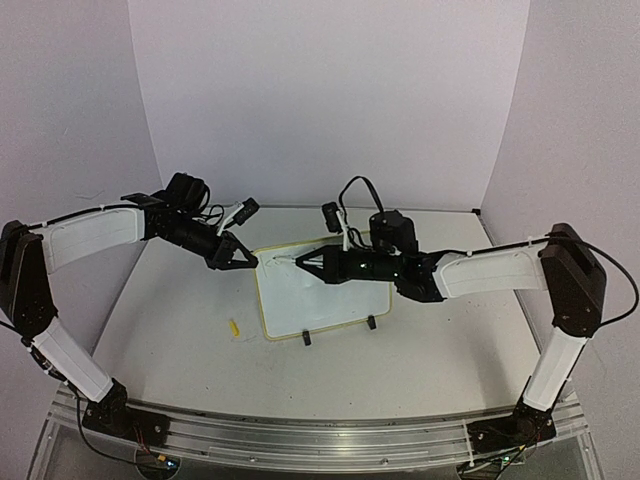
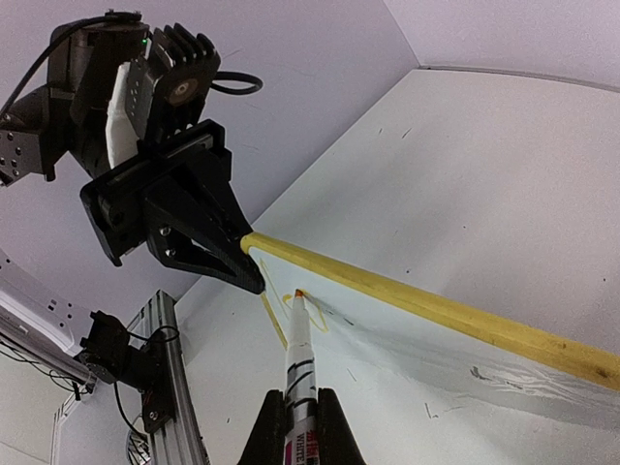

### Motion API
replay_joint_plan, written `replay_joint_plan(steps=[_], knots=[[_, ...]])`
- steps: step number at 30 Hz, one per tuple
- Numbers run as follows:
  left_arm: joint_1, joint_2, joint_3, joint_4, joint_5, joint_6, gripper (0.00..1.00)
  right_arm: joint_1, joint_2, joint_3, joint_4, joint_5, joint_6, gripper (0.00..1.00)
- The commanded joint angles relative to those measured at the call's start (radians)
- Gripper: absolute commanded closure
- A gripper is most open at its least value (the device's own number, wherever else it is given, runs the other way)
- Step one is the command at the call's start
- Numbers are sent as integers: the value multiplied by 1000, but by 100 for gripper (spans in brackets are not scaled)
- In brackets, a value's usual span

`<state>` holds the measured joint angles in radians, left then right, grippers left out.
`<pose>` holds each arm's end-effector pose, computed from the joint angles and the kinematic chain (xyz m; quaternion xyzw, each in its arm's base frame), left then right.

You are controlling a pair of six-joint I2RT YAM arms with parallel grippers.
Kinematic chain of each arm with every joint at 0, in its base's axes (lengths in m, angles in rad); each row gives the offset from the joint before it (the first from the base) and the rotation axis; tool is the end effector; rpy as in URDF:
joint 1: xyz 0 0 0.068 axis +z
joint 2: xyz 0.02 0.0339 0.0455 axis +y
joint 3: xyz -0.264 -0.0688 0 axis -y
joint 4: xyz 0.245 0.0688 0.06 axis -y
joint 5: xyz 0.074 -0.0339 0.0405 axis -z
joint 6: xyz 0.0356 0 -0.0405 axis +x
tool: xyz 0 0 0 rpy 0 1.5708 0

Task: Write a sentence on the whiteboard
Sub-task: Write on the whiteboard with the whiteboard marker without the cap.

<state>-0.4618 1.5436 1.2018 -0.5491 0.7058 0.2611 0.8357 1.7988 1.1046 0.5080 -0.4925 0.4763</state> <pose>0.2827 -0.1665 0.2732 0.4206 0.7868 -0.3555 0.2787 0.2624 0.3153 0.2405 -0.2865 0.7067 0.5263 0.3761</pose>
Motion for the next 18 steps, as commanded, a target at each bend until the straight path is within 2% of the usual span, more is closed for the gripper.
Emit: replay_joint_plan(steps=[1,18], knots=[[2,-27,1,4,-48,27,100,-10,23,13,3,23,4,100],[2,-28,1,4,-49,28,100,-10,-13,-74,7,60,11,100]])
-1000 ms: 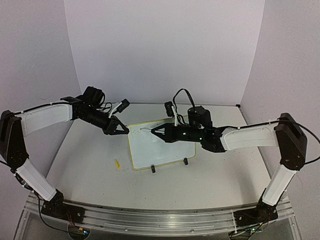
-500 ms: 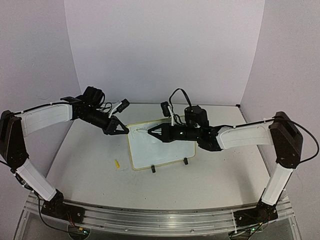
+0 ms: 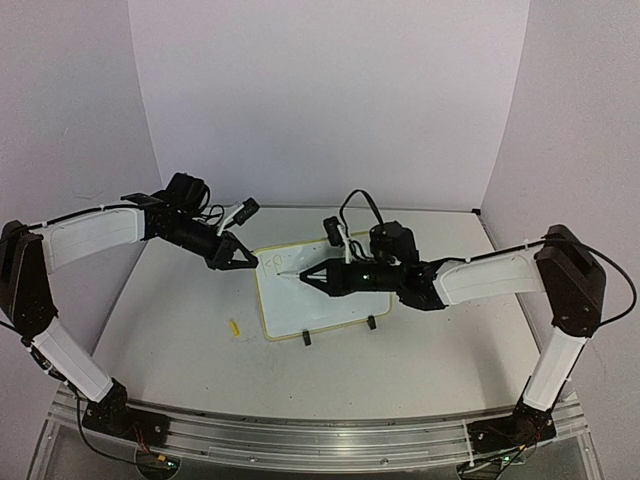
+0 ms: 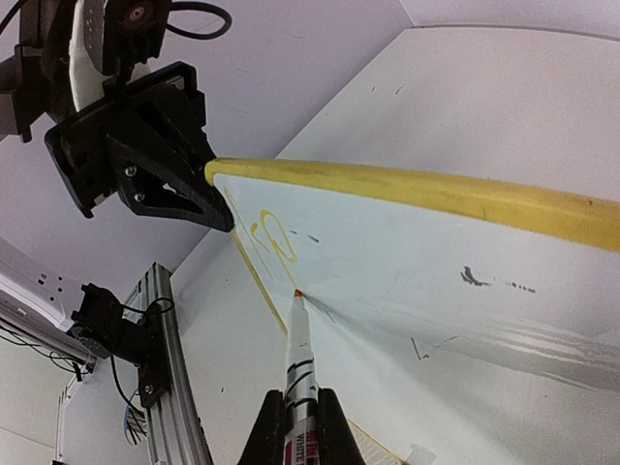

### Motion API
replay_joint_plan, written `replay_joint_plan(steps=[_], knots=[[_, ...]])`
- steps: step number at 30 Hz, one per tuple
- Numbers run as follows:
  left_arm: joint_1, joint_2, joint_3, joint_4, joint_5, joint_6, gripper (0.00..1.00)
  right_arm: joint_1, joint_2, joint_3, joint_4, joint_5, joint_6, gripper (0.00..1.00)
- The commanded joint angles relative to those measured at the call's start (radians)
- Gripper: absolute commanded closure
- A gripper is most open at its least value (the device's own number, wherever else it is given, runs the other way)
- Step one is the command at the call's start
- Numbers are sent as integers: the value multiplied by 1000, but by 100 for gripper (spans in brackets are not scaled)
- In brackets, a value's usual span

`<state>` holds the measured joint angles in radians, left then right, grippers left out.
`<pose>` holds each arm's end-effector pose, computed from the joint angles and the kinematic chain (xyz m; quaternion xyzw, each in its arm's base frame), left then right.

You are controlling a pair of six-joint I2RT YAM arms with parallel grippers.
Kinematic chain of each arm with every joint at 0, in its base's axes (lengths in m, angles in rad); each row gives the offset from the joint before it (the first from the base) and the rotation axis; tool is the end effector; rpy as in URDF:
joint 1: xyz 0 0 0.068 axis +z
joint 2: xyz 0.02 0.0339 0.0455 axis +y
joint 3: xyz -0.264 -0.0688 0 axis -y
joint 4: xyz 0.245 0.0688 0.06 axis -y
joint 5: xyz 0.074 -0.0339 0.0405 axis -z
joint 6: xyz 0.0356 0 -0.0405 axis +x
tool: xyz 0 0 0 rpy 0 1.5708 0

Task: Write a sentence on the whiteboard
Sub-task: Write on the whiteboard with the whiteboard marker without the cap.

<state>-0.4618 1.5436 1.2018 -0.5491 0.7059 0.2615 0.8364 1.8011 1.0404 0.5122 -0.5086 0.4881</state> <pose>0.2827 -0.1665 0.2732 0.4208 0.7867 -0.3555 0.2787 0.2558 0.3092 0.2192 -0.2845 0.7256 0.5220 0.3466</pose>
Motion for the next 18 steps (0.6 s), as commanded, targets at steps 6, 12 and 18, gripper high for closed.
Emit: replay_joint_plan(steps=[6,12,18], knots=[[2,-33,-1,4,-51,29,100,-10,-68,-30,9,120,-12,100],[2,-36,-1,3,-52,29,100,-10,-116,-54,40,70,-9,100],[2,-36,-1,3,-51,28,100,-11,-152,-68,59,46,-2,100]])
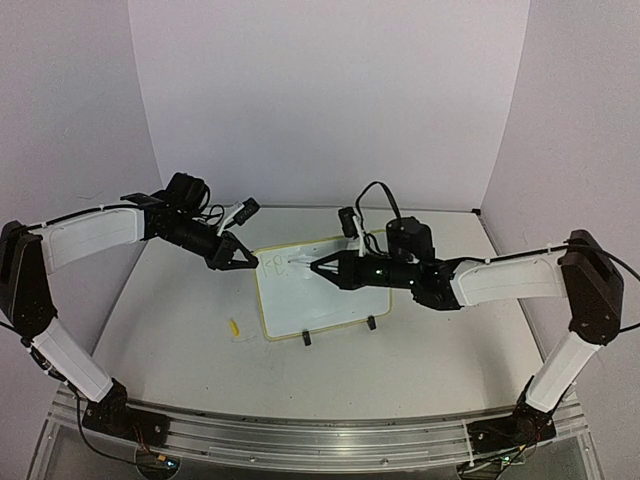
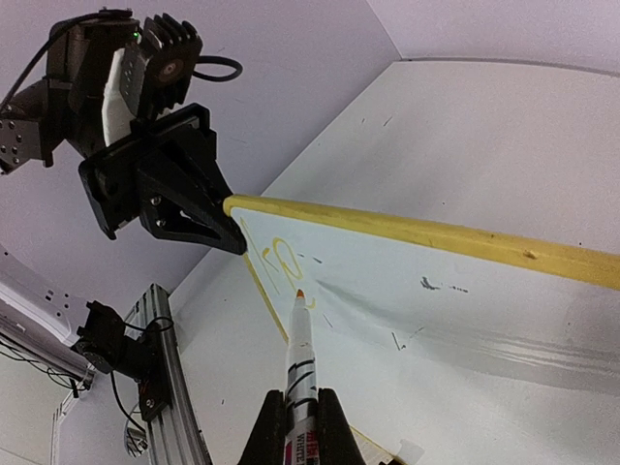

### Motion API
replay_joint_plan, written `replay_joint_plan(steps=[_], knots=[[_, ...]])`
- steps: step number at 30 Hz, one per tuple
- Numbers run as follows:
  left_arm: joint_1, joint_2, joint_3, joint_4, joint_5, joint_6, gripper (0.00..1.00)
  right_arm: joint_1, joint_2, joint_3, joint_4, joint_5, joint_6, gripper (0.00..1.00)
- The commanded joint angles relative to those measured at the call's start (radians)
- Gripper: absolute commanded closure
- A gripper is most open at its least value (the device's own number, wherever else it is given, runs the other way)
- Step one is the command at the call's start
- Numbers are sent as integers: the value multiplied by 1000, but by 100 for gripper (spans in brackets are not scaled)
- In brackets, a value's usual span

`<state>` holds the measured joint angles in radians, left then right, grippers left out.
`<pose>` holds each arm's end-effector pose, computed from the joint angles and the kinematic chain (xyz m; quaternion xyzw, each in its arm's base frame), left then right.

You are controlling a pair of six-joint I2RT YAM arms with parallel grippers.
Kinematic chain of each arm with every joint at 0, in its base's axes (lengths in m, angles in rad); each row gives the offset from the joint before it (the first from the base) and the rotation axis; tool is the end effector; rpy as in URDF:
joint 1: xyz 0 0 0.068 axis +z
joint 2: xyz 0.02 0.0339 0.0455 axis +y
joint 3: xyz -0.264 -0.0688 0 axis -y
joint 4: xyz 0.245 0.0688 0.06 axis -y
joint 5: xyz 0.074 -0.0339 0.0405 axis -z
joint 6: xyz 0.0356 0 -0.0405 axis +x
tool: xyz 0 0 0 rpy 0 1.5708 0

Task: Write a sentence on the whiteboard
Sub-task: Write on the whiteboard with the whiteboard marker without the cap.

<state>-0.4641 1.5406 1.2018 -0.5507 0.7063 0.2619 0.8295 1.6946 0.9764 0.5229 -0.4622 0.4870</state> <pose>0.2818 -0.1669 0.2740 0.4220 0.7857 -0.3560 0.2790 0.2452 0.2913 0.2389 -0.2714 0.7164 0.5180 0.3806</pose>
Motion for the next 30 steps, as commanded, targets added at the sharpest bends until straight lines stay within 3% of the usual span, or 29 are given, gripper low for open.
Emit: replay_joint_plan(steps=[1,15,30], knots=[[4,-33,-1,5,-51,28,100,-4,-41,-2,49,4,0,100],[4,-33,0,2,-54,29,100,-3,46,44,48,41,18,100],[4,-36,-1,3,-55,29,100,-6,-38,-27,48,171,13,100]])
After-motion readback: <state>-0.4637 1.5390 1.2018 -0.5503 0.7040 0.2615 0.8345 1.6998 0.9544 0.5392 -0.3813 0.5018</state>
